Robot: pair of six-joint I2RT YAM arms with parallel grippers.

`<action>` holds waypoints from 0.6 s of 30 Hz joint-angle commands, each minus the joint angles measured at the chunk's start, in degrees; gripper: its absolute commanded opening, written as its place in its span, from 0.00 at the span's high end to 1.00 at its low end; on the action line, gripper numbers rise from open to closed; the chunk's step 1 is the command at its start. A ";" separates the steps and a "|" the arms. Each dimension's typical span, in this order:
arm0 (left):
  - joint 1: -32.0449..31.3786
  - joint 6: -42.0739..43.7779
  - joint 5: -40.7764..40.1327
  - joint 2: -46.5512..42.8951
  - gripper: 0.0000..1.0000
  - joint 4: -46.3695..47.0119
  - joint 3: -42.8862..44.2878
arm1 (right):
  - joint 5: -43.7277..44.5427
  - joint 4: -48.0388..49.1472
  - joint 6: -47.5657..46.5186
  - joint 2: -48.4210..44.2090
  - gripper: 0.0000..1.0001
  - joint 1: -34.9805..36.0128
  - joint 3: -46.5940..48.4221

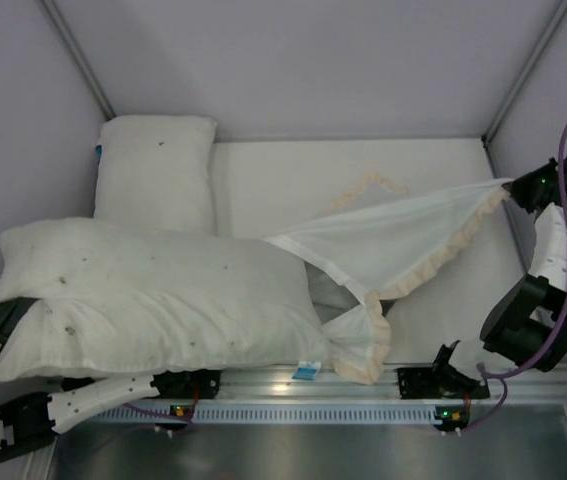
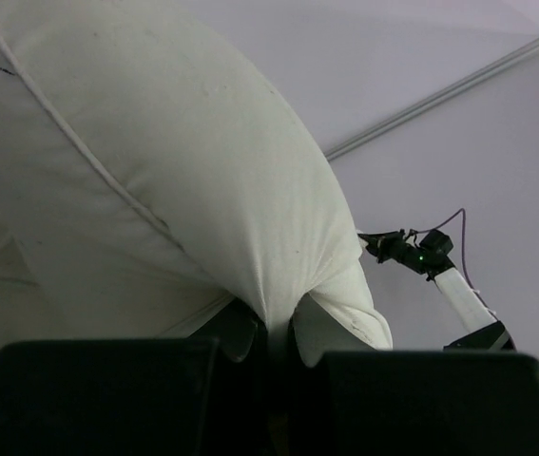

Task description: Remove the pillowcase from the pillow

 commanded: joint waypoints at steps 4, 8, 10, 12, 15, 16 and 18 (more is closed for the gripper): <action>-2.83 -2.90 -8.27 -0.54 1.00 -0.07 -2.95 | 3.03 6.28 0.23 1.61 1.00 0.11 11.40; -3.89 -4.05 -9.41 -0.54 1.00 -0.16 -5.15 | 5.31 9.00 -0.13 -2.07 1.00 0.46 12.73; -4.07 -4.49 -9.24 -0.54 1.00 -0.16 -5.33 | 5.58 10.06 0.22 -4.18 1.00 0.46 14.74; -4.07 -4.58 -8.97 -0.63 1.00 -0.16 -5.16 | 5.14 10.15 0.49 -4.80 1.00 0.46 19.72; -4.07 -4.66 -8.45 -1.51 1.00 -0.16 -4.81 | 5.05 8.40 1.19 -3.41 1.00 0.46 28.96; -4.07 -4.66 -8.36 -1.77 1.00 -0.16 -4.72 | 4.79 7.52 1.28 -2.53 1.00 0.55 31.86; -4.07 -4.84 -8.09 -3.00 1.00 -0.16 -4.63 | 4.18 5.67 1.54 0.46 1.00 0.55 38.63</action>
